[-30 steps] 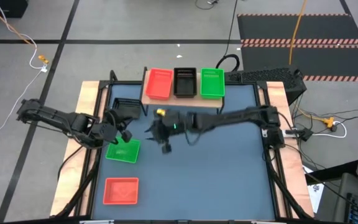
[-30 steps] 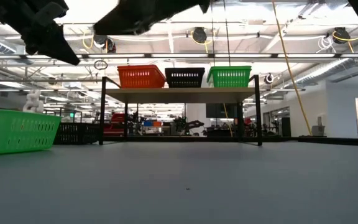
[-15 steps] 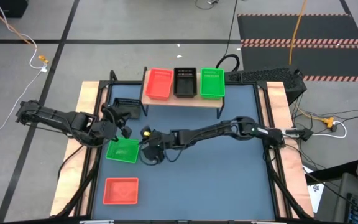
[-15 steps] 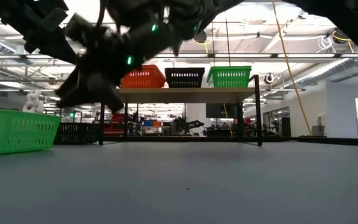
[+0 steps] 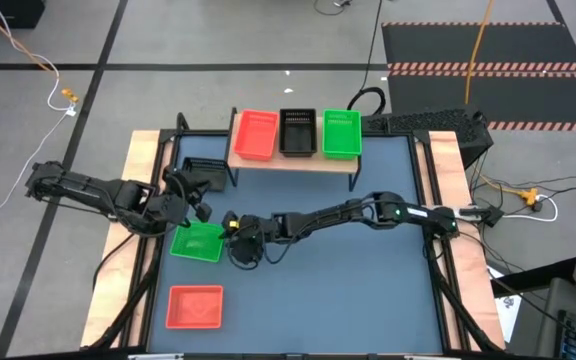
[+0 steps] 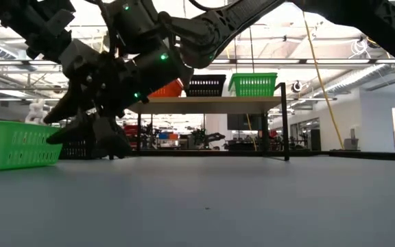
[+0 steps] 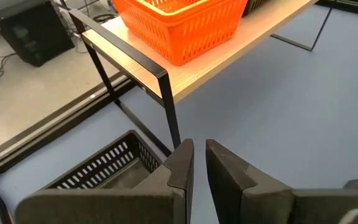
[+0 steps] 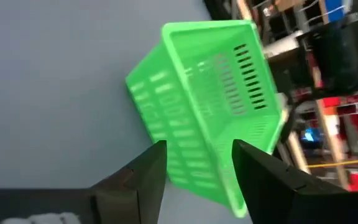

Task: Stack baskets on shelf by color
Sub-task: Stack the green bin on top of the green bin on the shelf

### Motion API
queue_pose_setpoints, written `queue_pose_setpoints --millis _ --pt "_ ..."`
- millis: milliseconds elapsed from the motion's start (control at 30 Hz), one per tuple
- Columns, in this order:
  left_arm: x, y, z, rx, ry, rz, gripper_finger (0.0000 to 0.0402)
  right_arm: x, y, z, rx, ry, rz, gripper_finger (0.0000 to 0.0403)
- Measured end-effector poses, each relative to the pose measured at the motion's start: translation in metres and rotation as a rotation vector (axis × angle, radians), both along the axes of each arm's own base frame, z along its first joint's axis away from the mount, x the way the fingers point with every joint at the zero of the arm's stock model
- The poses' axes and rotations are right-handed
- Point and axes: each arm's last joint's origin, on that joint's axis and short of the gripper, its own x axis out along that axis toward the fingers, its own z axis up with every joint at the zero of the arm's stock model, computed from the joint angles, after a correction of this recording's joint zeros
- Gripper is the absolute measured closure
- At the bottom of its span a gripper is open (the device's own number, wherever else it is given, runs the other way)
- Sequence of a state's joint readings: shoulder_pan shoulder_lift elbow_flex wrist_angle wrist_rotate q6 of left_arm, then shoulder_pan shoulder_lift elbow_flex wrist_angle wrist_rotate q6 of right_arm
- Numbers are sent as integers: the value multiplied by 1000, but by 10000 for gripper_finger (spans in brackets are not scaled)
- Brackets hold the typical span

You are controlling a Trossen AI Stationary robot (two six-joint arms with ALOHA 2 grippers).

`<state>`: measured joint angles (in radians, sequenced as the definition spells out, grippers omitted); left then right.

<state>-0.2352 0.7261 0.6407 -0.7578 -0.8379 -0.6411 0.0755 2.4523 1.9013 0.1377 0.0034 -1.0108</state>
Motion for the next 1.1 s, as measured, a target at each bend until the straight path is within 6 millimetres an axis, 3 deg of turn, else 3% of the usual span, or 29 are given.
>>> queue_pose_setpoints --millis 533,767,1100 --pt "0 0 0 -2 1 -2 355 -7 -11 -5 69 128 -4 389" --pt "0 0 -1 -17 18 -21 355 -31 12 38 208 288 -95 393" --pt "-1 -1 -2 -51 -7 1 355 -86 29 146 405 302 -309 397"
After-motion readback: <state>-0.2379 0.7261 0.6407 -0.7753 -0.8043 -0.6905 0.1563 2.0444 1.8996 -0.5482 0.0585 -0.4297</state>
